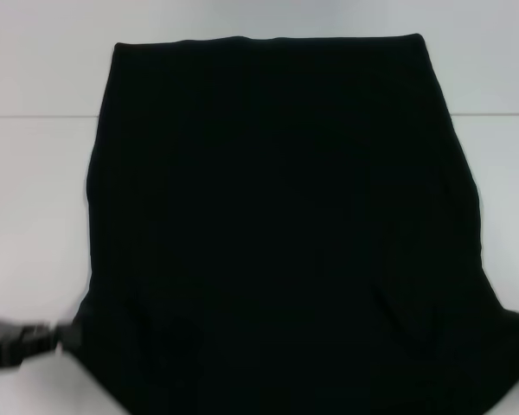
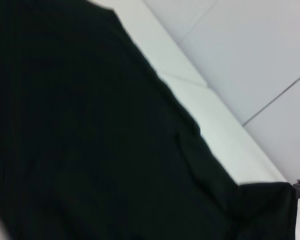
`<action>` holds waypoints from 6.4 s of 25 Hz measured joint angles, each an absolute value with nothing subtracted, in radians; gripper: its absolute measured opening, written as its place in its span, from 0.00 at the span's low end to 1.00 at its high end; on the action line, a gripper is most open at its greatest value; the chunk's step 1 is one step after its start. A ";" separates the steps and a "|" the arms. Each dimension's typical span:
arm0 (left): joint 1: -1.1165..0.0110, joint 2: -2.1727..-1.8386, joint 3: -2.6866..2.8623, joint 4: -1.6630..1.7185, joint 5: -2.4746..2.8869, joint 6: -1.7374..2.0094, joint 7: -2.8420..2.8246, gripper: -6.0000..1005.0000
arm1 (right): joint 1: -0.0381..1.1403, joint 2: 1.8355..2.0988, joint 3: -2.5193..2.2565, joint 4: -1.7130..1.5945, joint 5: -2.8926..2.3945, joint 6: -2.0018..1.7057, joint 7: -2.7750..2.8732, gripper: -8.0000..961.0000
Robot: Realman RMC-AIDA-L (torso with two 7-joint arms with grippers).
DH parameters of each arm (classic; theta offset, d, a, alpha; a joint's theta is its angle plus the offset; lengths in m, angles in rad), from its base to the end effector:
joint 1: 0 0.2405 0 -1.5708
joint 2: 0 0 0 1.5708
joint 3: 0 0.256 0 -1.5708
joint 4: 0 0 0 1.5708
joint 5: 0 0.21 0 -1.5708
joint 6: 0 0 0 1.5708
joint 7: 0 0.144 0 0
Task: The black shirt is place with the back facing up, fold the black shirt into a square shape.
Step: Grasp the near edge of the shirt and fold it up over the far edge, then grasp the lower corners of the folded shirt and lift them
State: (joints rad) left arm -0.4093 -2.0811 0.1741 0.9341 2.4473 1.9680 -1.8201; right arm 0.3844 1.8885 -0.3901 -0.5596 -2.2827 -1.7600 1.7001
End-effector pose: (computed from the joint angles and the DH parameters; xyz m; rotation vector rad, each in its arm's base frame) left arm -0.3278 0.2454 0.0722 -2.4922 -1.4367 -0.6529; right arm 0.3586 0.2596 0.0746 -2.5100 1.3918 0.6204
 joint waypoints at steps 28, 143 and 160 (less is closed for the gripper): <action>-0.891 -1.991 0.189 0.463 2.350 0.894 -1.822 0.10 | 0.901 1.982 -0.322 -0.360 -2.251 -0.787 1.742 0.06; -0.598 -2.085 0.496 0.641 2.332 1.032 -1.904 0.05 | 0.635 1.918 -0.479 -0.478 -2.155 -1.165 1.795 0.70; -0.608 -2.081 0.500 0.635 2.331 1.047 -1.905 0.03 | 0.672 1.944 -0.606 -0.466 -2.261 -1.002 1.754 0.69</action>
State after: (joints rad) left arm -0.6085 -2.0813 0.5002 0.6355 2.3309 1.0467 -1.9055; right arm 0.6719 1.9439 -0.6057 -0.4656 -2.2615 -1.0019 1.7540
